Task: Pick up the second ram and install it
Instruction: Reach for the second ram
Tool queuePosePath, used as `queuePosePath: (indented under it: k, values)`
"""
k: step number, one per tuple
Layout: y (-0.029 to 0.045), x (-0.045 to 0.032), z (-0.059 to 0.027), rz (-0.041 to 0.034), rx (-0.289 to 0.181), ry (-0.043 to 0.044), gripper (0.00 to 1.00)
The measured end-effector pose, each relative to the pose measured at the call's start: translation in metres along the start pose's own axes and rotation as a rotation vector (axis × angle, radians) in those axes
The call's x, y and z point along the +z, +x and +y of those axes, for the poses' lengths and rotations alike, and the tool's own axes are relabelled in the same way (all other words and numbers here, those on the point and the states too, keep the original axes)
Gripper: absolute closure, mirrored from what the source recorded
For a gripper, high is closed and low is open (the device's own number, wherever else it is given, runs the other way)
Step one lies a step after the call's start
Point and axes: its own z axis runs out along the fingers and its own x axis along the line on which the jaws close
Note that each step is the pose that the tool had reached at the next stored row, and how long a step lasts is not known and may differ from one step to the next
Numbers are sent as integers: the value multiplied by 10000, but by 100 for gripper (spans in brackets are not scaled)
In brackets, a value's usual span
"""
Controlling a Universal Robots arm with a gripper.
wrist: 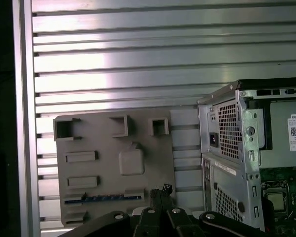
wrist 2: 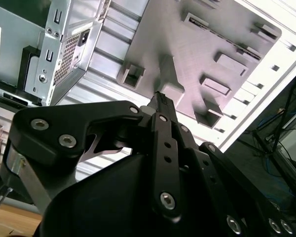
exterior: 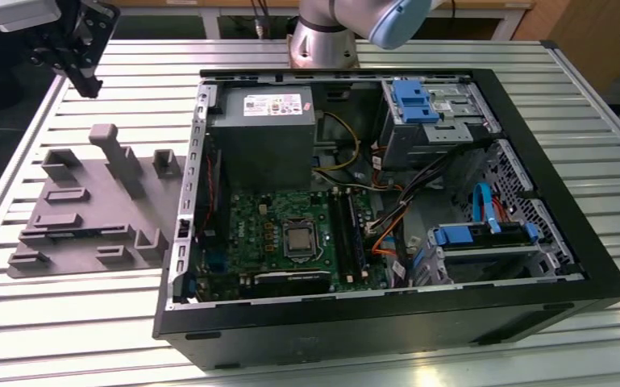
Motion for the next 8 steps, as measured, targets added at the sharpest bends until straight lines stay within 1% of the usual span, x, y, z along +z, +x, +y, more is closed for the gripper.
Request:
queuePosePath:
  k: [8]
  values:
    - [70,0,-47,0,0,0,89]
